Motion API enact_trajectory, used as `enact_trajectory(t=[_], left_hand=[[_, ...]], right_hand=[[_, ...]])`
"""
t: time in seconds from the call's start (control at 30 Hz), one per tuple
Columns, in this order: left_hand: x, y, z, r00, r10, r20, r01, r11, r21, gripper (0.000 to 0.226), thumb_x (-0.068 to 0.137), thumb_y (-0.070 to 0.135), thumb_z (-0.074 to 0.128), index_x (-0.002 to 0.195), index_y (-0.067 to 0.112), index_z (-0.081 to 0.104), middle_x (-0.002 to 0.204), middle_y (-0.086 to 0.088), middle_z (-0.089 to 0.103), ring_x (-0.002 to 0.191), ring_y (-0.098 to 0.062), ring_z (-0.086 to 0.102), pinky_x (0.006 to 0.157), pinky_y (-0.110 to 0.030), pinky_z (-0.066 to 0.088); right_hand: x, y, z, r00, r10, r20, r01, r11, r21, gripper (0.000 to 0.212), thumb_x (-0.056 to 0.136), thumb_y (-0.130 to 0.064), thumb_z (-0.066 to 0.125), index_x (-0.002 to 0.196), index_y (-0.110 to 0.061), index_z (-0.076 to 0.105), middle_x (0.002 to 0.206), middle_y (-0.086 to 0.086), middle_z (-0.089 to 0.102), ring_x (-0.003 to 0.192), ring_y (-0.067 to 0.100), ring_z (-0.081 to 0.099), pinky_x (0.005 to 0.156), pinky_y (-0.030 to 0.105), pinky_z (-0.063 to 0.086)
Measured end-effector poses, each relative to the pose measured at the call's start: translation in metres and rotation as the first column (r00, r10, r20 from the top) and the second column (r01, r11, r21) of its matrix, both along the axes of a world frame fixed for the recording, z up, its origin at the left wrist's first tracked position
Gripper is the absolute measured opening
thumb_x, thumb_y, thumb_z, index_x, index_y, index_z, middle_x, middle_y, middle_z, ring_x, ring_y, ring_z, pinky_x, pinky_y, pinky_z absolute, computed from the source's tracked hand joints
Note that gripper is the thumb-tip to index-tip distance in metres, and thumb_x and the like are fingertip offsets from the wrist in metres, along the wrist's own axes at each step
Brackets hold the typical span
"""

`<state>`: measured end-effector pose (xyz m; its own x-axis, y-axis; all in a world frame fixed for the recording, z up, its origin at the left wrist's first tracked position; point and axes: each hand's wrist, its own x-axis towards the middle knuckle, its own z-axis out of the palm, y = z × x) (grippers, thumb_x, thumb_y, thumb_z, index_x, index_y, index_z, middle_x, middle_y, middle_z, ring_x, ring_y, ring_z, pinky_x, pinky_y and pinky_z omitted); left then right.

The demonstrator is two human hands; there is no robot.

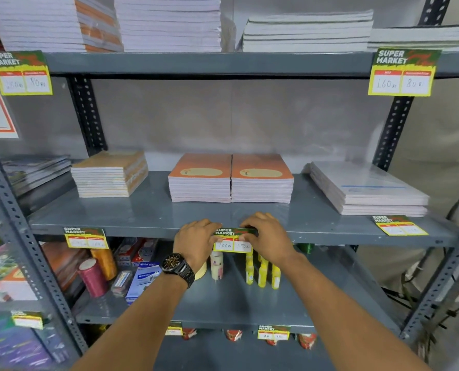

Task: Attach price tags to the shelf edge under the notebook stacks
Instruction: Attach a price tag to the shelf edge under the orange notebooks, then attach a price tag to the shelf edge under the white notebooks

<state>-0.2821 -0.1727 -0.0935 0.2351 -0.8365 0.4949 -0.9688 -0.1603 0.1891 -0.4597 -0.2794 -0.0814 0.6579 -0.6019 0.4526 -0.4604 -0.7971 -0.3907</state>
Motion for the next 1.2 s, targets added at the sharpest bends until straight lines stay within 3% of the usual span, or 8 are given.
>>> enact_trajectory(t=[0.37,0.5,0.6,0.8,0.9,1.03,1.1,1.2], left_hand=[[0.005,0.005,-0.001,0.998,-0.054,0.032,0.054,0.999,0.003,0.031,0.090,0.036,0.058,0.120,0.029,0.058,0.108,0.003,0.067,0.096,-0.025,0.062,0.079,-0.039,0.050],[0.011,0.006,-0.003,0.995,-0.099,0.014,0.099,0.995,-0.007,0.039,0.088,0.045,0.055,0.123,0.029,0.055,0.111,0.004,0.067,0.099,-0.024,0.062,0.085,-0.038,0.049],[0.011,0.006,-0.002,0.992,-0.119,-0.034,0.118,0.992,-0.037,0.044,0.084,0.052,0.051,0.120,0.028,0.058,0.113,0.003,0.068,0.100,-0.023,0.064,0.086,-0.038,0.051],[-0.015,-0.017,0.022,0.990,-0.036,-0.135,0.032,0.999,-0.035,0.044,0.084,0.054,0.053,0.114,0.023,0.060,0.115,-0.003,0.066,0.102,-0.029,0.061,0.084,-0.040,0.052],[-0.051,-0.038,0.030,0.984,-0.118,-0.132,0.115,0.993,-0.025,0.036,0.085,0.047,0.055,0.113,0.025,0.061,0.117,-0.001,0.065,0.105,-0.029,0.059,0.087,-0.041,0.049],[-0.120,-0.071,0.032,0.934,-0.273,-0.232,0.273,0.961,-0.030,0.029,0.085,0.041,0.057,0.108,0.025,0.062,0.110,0.000,0.069,0.102,-0.024,0.061,0.088,-0.037,0.050],[-0.157,-0.090,0.034,0.885,-0.295,-0.361,0.303,0.952,-0.035,0.023,0.084,0.037,0.061,0.104,0.026,0.063,0.103,0.003,0.072,0.095,-0.019,0.065,0.083,-0.033,0.053],[-0.214,-0.128,0.039,0.810,-0.286,-0.512,0.339,0.941,0.010,0.019,0.082,0.039,0.063,0.098,0.028,0.064,0.097,0.006,0.075,0.092,-0.017,0.067,0.083,-0.032,0.054]], right_hand=[[0.005,0.011,-0.004,0.997,-0.079,0.005,0.079,0.995,-0.055,0.021,0.083,-0.030,0.070,0.104,-0.026,0.066,0.097,-0.005,0.061,0.096,0.018,0.051,0.088,0.035,0.044],[0.002,0.020,-0.002,0.993,-0.076,0.086,0.071,0.996,0.058,0.026,0.081,-0.026,0.072,0.107,-0.023,0.068,0.101,-0.003,0.066,0.098,0.017,0.056,0.090,0.033,0.046],[-0.017,0.028,0.000,0.975,-0.082,0.205,0.052,0.988,0.148,0.026,0.081,-0.025,0.074,0.107,-0.023,0.069,0.103,-0.005,0.069,0.098,0.010,0.061,0.090,0.024,0.047],[-0.101,0.004,0.010,0.873,-0.338,0.353,0.283,0.938,0.198,0.010,0.083,-0.019,0.071,0.090,-0.025,0.071,0.088,-0.008,0.068,0.082,0.006,0.062,0.077,0.024,0.050],[-0.149,-0.027,0.023,0.778,-0.492,0.391,0.439,0.871,0.221,0.018,0.080,-0.004,0.065,0.084,-0.021,0.070,0.084,-0.001,0.070,0.074,0.014,0.062,0.076,0.031,0.050],[-0.216,-0.067,0.032,0.652,-0.640,0.406,0.552,0.768,0.324,0.017,0.079,0.001,0.059,0.088,-0.010,0.069,0.080,0.006,0.068,0.079,0.027,0.064,0.075,0.031,0.048],[-0.243,-0.086,0.033,0.658,-0.670,0.342,0.576,0.741,0.343,0.015,0.081,-0.003,0.061,0.093,-0.008,0.068,0.085,0.011,0.070,0.082,0.026,0.065,0.074,0.026,0.044],[-0.283,-0.116,0.035,0.708,-0.663,0.244,0.582,0.743,0.330,0.022,0.082,-0.012,0.066,0.104,-0.008,0.065,0.102,0.013,0.070,0.094,0.030,0.064,0.082,0.033,0.048]])
